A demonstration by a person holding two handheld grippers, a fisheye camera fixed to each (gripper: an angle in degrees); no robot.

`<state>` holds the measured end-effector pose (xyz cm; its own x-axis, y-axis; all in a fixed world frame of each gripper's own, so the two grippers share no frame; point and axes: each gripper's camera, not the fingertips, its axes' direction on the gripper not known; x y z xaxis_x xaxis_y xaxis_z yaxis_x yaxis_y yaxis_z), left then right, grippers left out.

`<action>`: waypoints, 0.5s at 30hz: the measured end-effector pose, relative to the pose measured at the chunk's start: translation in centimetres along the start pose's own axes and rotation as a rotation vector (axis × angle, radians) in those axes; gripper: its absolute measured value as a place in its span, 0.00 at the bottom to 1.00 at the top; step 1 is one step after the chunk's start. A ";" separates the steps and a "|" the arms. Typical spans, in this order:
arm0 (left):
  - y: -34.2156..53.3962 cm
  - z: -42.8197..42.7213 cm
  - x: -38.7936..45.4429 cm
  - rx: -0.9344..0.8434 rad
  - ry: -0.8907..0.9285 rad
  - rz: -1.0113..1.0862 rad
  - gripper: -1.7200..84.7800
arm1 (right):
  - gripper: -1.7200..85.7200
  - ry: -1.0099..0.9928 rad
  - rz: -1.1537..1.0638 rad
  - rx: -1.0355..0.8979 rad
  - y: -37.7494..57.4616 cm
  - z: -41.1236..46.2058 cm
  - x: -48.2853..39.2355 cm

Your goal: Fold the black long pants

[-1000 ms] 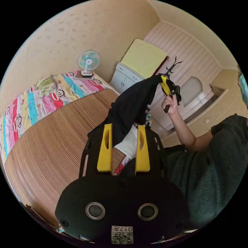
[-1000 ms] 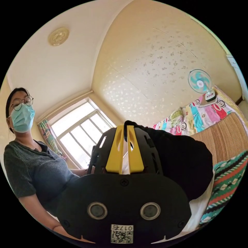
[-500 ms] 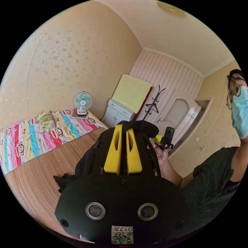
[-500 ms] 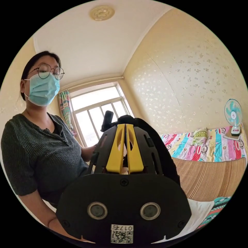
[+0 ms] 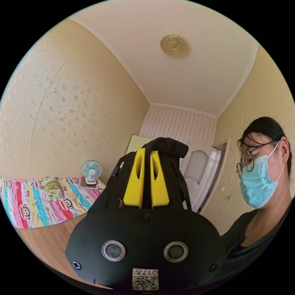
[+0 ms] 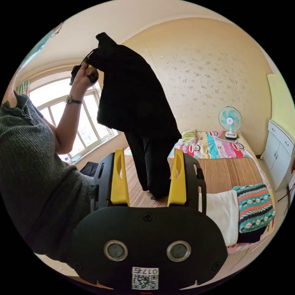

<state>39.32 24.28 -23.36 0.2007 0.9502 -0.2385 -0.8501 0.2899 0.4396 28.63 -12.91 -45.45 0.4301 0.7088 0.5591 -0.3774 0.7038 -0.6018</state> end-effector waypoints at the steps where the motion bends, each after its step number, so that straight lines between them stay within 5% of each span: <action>1: -0.2 -0.4 -0.4 0.001 0.000 -0.014 0.03 | 0.27 0.028 -0.064 0.016 -0.7 1.1 -2.5; 6: -1.9 -4.4 -2.7 0.023 0.025 -0.039 0.03 | 0.26 0.153 -0.312 -0.002 -3.0 6.4 -10.2; 9: -3.5 -8.4 -3.3 0.048 -0.006 -0.010 0.03 | 0.16 0.349 -0.458 0.053 -3.0 8.0 -13.7; 15: -7.6 -18.4 -5.5 0.107 -0.119 0.009 0.04 | 0.09 0.304 -0.336 0.342 -7.6 2.0 -13.0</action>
<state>35.75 14.77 -41.39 0.2552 0.9578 -0.1325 -0.7968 0.2860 0.5322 24.29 -27.40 -47.03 0.7704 0.4330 0.4679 -0.4014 0.8997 -0.1718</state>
